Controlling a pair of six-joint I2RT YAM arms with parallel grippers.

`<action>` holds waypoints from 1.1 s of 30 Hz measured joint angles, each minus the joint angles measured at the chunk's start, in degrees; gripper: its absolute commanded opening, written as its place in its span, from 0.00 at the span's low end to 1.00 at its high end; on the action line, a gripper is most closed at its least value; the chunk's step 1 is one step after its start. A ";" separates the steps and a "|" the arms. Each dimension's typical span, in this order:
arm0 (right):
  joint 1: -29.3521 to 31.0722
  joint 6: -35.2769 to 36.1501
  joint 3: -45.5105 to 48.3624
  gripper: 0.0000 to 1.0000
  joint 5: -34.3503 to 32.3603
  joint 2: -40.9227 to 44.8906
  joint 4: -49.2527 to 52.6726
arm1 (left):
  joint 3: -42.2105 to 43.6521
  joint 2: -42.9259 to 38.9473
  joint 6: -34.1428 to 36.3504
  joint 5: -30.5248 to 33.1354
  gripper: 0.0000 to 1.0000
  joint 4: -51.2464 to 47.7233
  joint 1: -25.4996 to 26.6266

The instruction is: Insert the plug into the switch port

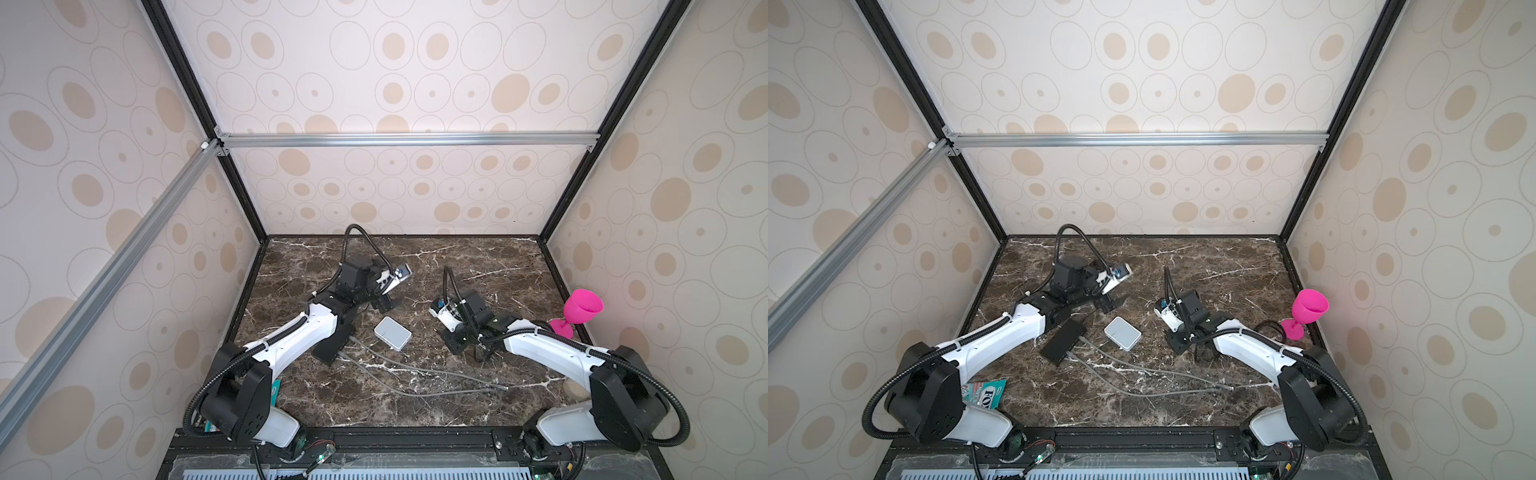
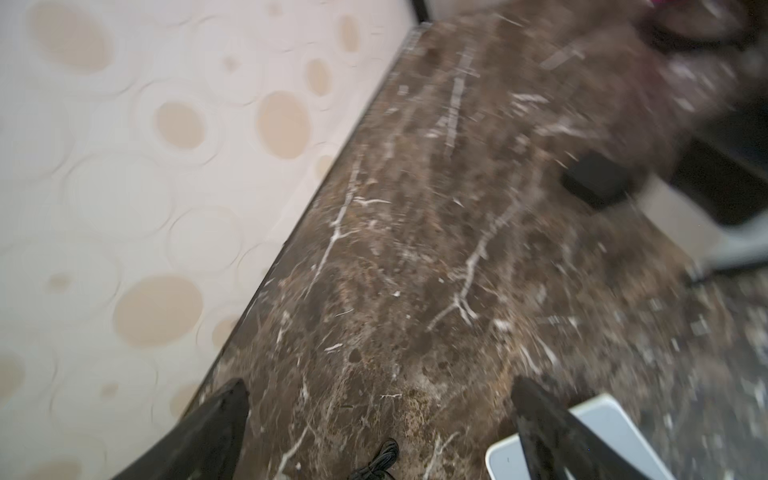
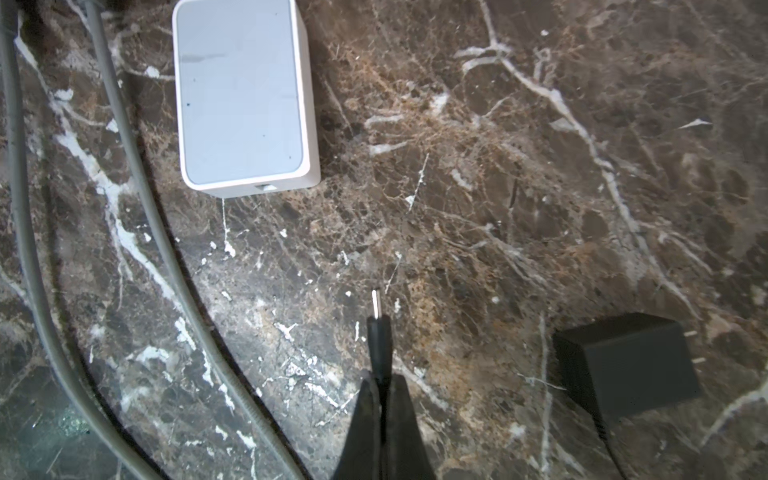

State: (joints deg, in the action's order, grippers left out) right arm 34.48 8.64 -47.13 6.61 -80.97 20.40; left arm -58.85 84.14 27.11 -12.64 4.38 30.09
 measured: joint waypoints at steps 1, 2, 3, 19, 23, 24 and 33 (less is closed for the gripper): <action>0.61 0.26 -0.02 0.00 -0.09 -0.35 0.15 | -0.02 -0.07 -5.46 1.84 0.98 1.31 -0.24; 1.33 0.48 -0.17 0.00 -0.11 -0.83 0.44 | -0.02 -0.09 -11.45 3.91 0.98 2.14 -0.48; 1.97 0.66 -0.50 0.00 -0.13 -1.42 0.87 | -0.02 -0.02 -16.61 5.57 0.98 2.43 -0.59; 8.33 1.77 -8.81 0.00 4.15 -15.67 5.25 | -2.03 13.79 -42.01 5.29 0.68 -10.95 -1.55; 8.33 1.70 -10.67 0.00 4.33 -17.68 6.14 | -2.16 16.20 -43.04 3.43 0.67 -12.81 -1.55; 8.33 1.66 -10.95 0.00 4.35 -17.97 6.14 | -2.16 16.70 -43.32 2.91 0.67 -13.25 -1.55; 8.33 0.76 -11.08 0.00 4.96 -18.80 2.25 | -2.21 17.66 -44.68 0.85 0.67 -15.13 -1.55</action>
State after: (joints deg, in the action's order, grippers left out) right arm 42.81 9.41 -58.22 11.57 -99.77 22.65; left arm -61.06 101.80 -17.56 -11.79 -10.74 28.53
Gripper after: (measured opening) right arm 0.041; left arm 0.680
